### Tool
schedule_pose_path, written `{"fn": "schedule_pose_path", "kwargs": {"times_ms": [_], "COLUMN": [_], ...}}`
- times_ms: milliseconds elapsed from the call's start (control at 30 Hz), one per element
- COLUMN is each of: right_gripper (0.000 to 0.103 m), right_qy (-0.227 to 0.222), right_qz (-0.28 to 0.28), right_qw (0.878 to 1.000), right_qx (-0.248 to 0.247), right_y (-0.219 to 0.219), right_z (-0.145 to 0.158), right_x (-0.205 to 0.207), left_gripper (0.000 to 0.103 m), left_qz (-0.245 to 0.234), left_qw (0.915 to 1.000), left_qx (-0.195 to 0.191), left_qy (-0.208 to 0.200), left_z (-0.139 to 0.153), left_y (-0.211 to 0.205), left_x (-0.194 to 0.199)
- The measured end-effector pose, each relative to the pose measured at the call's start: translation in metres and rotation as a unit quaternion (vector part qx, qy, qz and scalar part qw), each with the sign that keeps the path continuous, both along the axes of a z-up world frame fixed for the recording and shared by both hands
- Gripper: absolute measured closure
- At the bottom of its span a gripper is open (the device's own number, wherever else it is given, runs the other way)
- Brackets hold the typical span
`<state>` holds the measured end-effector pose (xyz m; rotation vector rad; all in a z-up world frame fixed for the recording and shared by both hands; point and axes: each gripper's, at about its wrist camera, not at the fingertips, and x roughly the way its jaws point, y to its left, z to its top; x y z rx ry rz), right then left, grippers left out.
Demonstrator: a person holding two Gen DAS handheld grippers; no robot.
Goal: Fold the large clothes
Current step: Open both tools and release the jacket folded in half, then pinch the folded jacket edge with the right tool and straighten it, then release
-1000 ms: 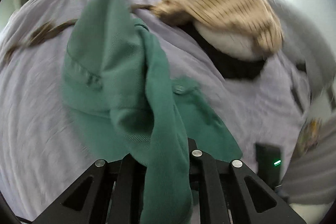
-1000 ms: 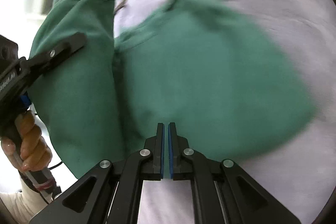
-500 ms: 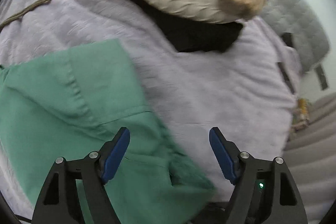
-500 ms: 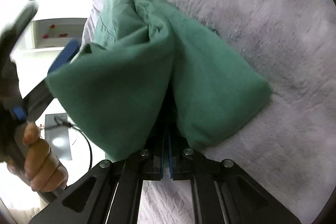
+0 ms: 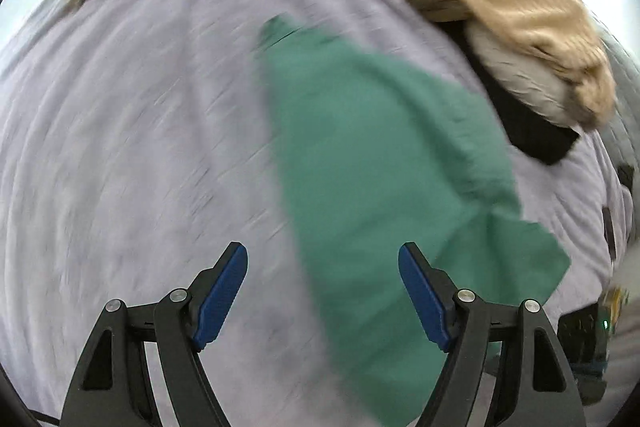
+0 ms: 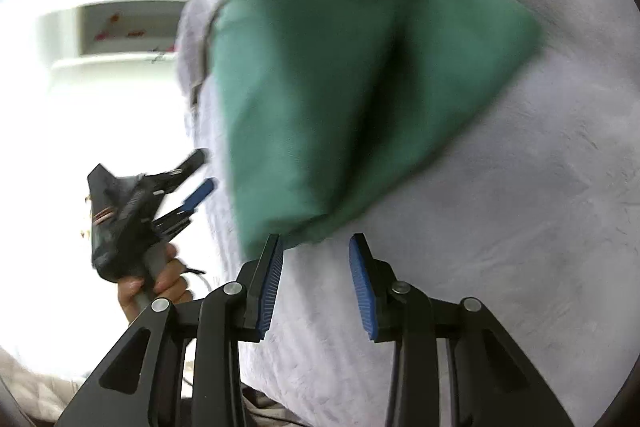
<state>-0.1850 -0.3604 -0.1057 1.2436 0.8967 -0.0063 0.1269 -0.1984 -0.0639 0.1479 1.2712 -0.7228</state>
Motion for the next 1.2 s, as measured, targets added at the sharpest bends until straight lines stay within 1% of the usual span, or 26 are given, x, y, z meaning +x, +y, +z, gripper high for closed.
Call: {"fn": "schedule_pose_path", "kwargs": {"times_ms": [33,67,100,133,167,200,267,300,367,400,433,467,500,567,667,700,767,800,833,933,967,1033,1067,1133,1167,1200], "right_gripper": [0.064,0.064,0.064,0.064,0.064,0.058,0.046,0.044,0.044,0.049,0.061,0.093,0.097,0.098,0.099,0.099,0.099,0.099,0.099,0.099,0.097,0.097,0.096,0.088,0.079,0.066], "right_qy": [-0.007,-0.014,-0.016,-0.016,-0.011,-0.001,0.022,0.038,0.071,0.088,0.102,0.110,0.123,0.145,0.175,0.183,0.182,0.179,0.175,0.159,0.151,0.134,0.122,0.113,0.105,0.101], "right_qz": [0.005,0.005,0.004,0.001,-0.003,-0.001,0.014,0.029,0.063,0.079,0.091,0.098,0.100,0.081,0.052,0.045,0.033,0.026,0.018,-0.006,-0.018,-0.034,-0.034,-0.022,-0.011,-0.003], "right_qw": [1.000,0.997,0.993,0.988,0.979,0.968,0.949,0.942,0.932,0.927,0.923,0.923,0.924,0.927,0.944,0.947,0.951,0.953,0.956,0.964,0.965,0.959,0.955,0.953,0.954,0.954], "right_qx": [-0.027,-0.079,-0.113,-0.155,-0.203,-0.252,-0.314,-0.331,-0.349,-0.356,-0.359,-0.357,-0.349,-0.337,-0.277,-0.262,-0.246,-0.243,-0.234,-0.213,-0.215,-0.247,-0.268,-0.281,-0.281,-0.282], "right_y": [0.001,-0.001,-0.004,-0.008,-0.015,-0.022,-0.034,-0.039,-0.046,-0.048,-0.051,-0.052,-0.058,-0.071,-0.081,-0.082,-0.082,-0.083,-0.084,-0.092,-0.095,-0.100,-0.105,-0.111,-0.115,-0.118], "right_z": [0.015,0.037,0.051,0.066,0.081,0.094,0.103,0.102,0.090,0.081,0.072,0.068,0.059,0.043,0.003,-0.011,-0.025,-0.023,-0.019,0.000,0.010,0.037,0.051,0.064,0.066,0.067], "right_x": [-0.002,0.001,0.005,0.009,0.017,0.024,0.039,0.044,0.078,0.090,0.100,0.102,0.100,0.085,0.068,0.061,0.052,0.051,0.048,0.034,0.029,0.024,0.029,0.045,0.058,0.073], "left_gripper": [0.024,0.024,0.024,0.024,0.024,0.024,0.024,0.024,0.024,0.024,0.024,0.024,0.024,0.024,0.024,0.024,0.024,0.022,0.014,0.012,0.012,0.012,0.012,0.012,0.012,0.012], "left_qz": [0.008,0.010,0.009,0.004,-0.002,-0.010,-0.018,-0.019,-0.017,-0.013,-0.011,-0.009,-0.009,-0.009,-0.010,-0.010,-0.009,-0.006,-0.003,-0.001,-0.001,-0.001,0.001,0.005,0.009,0.013], "left_qw": [1.0000,0.9999,1.0000,1.0000,0.9999,0.9998,0.9997,0.9997,0.9997,0.9998,0.9998,0.9998,0.9998,0.9998,0.9996,0.9996,0.9999,1.0000,1.0000,1.0000,0.9999,0.9995,0.9991,0.9988,0.9988,0.9986], "left_qx": [0.002,0.002,0.000,-0.001,-0.001,-0.001,-0.002,-0.003,-0.006,-0.010,-0.013,-0.016,-0.016,-0.015,-0.009,-0.001,-0.001,-0.006,-0.005,0.003,0.010,0.020,0.025,0.021,0.018,0.012], "left_qy": [0.005,0.004,-0.001,-0.009,-0.015,-0.019,-0.017,-0.015,-0.014,-0.012,-0.010,-0.009,-0.009,-0.013,-0.023,-0.025,-0.013,-0.004,-0.001,-0.007,-0.014,-0.027,-0.036,-0.043,-0.046,-0.051], "left_z": [-0.002,-0.002,0.000,0.001,0.002,0.002,-0.002,-0.003,-0.004,-0.005,-0.004,-0.003,-0.004,-0.004,-0.009,-0.015,-0.025,-0.030,-0.033,-0.035,-0.033,-0.027,-0.023,-0.015,-0.011,-0.007], "left_y": [0.009,0.012,0.016,0.017,0.018,0.016,0.010,0.008,0.005,0.006,0.005,0.005,0.004,0.002,-0.002,-0.003,-0.003,-0.001,-0.001,0.003,0.004,0.008,0.011,0.014,0.015,0.013], "left_x": [-0.001,-0.002,-0.004,-0.008,-0.011,-0.014,-0.017,-0.018,-0.020,-0.021,-0.020,-0.020,-0.020,-0.019,-0.017,-0.017,-0.015,-0.015,-0.014,-0.014,-0.013,-0.011,-0.009,-0.004,0.000,0.005]}}
